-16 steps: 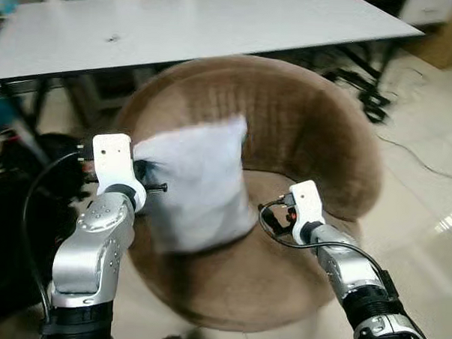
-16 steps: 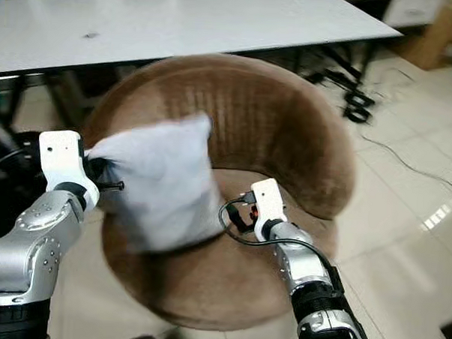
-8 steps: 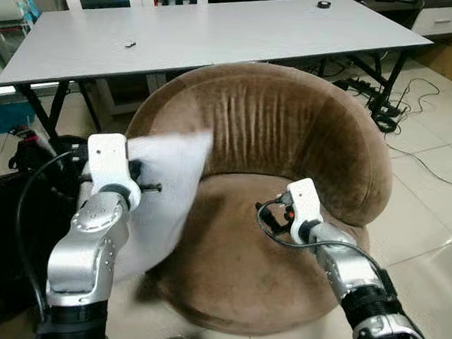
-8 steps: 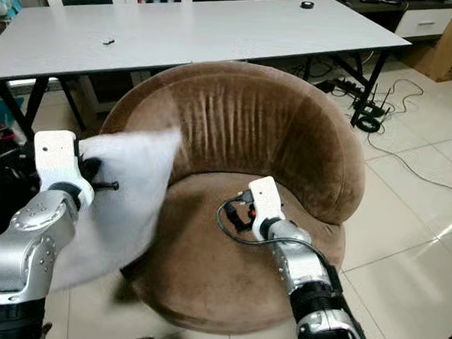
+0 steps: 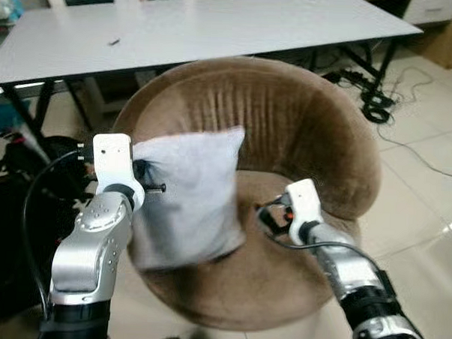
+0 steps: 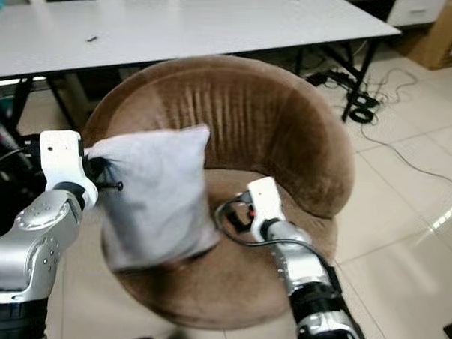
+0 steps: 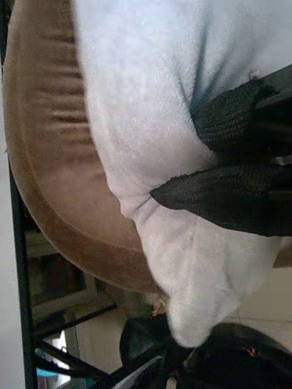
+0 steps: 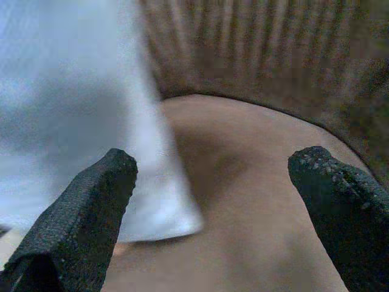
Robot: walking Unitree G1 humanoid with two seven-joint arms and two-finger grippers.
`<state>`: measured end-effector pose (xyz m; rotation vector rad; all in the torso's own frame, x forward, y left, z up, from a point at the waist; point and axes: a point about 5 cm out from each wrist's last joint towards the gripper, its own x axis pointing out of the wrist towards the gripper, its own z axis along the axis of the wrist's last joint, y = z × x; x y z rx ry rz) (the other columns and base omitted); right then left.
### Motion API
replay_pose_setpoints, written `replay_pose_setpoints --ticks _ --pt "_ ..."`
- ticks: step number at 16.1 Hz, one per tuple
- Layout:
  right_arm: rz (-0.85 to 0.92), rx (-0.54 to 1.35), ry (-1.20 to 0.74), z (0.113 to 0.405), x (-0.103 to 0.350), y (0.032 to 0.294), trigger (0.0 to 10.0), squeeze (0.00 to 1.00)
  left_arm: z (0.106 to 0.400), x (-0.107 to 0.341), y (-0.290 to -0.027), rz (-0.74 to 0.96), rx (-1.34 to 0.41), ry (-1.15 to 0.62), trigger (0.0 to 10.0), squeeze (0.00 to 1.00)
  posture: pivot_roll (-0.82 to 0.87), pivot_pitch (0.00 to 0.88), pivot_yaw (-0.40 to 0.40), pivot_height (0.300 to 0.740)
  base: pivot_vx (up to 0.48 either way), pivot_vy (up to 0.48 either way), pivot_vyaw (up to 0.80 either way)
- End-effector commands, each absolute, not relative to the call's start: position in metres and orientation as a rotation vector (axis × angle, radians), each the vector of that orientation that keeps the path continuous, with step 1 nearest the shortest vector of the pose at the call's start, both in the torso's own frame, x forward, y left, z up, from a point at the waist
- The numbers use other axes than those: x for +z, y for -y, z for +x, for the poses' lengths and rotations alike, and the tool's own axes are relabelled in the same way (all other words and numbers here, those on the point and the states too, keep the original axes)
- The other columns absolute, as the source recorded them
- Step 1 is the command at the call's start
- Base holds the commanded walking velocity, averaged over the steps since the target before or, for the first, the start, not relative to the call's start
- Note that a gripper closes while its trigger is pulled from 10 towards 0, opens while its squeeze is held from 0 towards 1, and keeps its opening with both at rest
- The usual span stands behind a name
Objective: Move the pillow to the sofa from floor
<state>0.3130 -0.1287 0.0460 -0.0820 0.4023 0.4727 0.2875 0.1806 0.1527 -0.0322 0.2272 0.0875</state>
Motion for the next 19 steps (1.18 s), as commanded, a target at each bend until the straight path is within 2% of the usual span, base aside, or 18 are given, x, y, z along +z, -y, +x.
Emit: replay_pose_setpoints --ticks 1,5,9,14,16,19 --pt "-0.087 0.487 -0.389 0.314 0.05 0.128 10.0 0.0 0.289 0.162 -0.184 -0.011 0.086 -0.173 10.0 0.0 -0.05 0.0 0.057 0.74 0.0 0.0 0.0" --pt "-0.086 0.498 -0.392 0.311 0.049 0.127 10.0 0.0 0.29 0.157 -0.183 0.019 0.042 -0.194 10.0 0.0 -0.05 0.0 0.063 0.74 0.0 0.0 0.0" --pt "-0.088 0.498 -0.398 0.31 0.047 0.128 10.0 0.0 0.296 0.152 -0.195 0.087 0.019 -0.219 10.0 0.0 -0.06 0.0 0.075 0.74 0.0 0.0 0.0" --pt "-0.071 0.528 -0.399 0.303 0.045 0.118 10.0 0.0 0.325 0.148 -0.239 0.293 -0.073 -0.287 10.0 0.0 -0.07 0.0 0.112 0.74 0.0 0.0 0.0" --pt "-0.081 0.557 -0.364 0.301 0.052 0.112 10.0 0.0 0.329 0.149 -0.247 0.262 -0.046 -0.29 10.0 0.0 -0.09 0.0 0.119 0.74 0.0 0.0 0.0" --pt "-0.066 0.548 -0.353 0.306 0.061 0.106 10.0 0.0 0.328 0.142 -0.244 0.19 -0.018 -0.27 10.0 0.0 -0.1 0.0 0.11 0.74 0.0 0.0 0.0"
